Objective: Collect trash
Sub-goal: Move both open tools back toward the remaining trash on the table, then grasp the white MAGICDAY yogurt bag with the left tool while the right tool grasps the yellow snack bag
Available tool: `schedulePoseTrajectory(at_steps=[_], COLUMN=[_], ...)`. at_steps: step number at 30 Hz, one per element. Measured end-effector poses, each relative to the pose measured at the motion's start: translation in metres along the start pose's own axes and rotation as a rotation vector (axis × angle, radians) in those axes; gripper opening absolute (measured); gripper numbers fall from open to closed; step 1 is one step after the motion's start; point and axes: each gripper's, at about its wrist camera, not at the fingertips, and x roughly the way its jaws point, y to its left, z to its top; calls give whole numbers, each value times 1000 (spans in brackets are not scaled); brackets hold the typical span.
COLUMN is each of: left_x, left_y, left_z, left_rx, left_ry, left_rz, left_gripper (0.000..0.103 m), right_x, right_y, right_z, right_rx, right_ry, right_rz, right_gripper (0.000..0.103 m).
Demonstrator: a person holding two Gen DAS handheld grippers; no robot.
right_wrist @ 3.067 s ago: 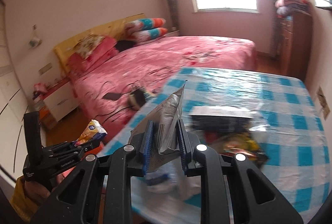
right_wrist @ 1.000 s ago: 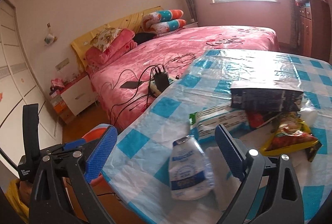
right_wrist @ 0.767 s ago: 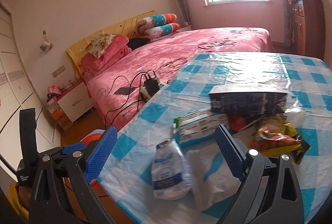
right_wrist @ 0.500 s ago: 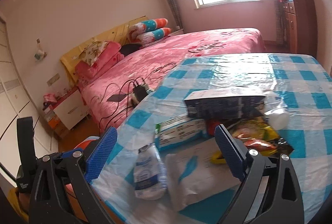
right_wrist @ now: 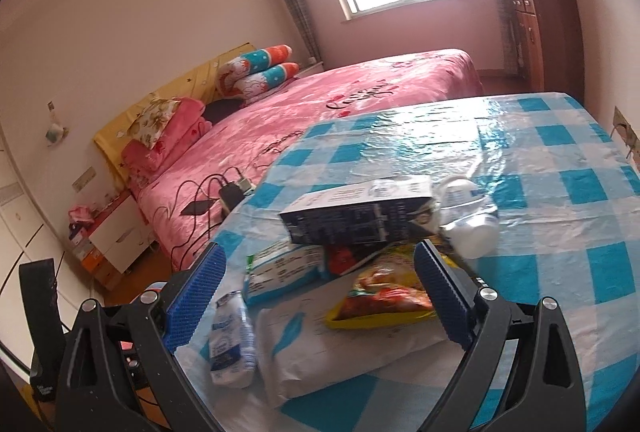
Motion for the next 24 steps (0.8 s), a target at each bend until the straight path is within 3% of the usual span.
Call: schedulePoseTrajectory(at_steps=[13,24], left_x=[24,48], left_y=[-40,-42], left_z=[1,11], left_rx=[-6,-101], left_ry=[87,148], left_rz=[-82,-91], left_gripper=[75,75], right_x=[8,36], right_y=[-67,-50], right_z=[10,1], right_rx=[98,24], right_ry=[47,157], right_rz=[-73,-13], right_gripper=[94,94])
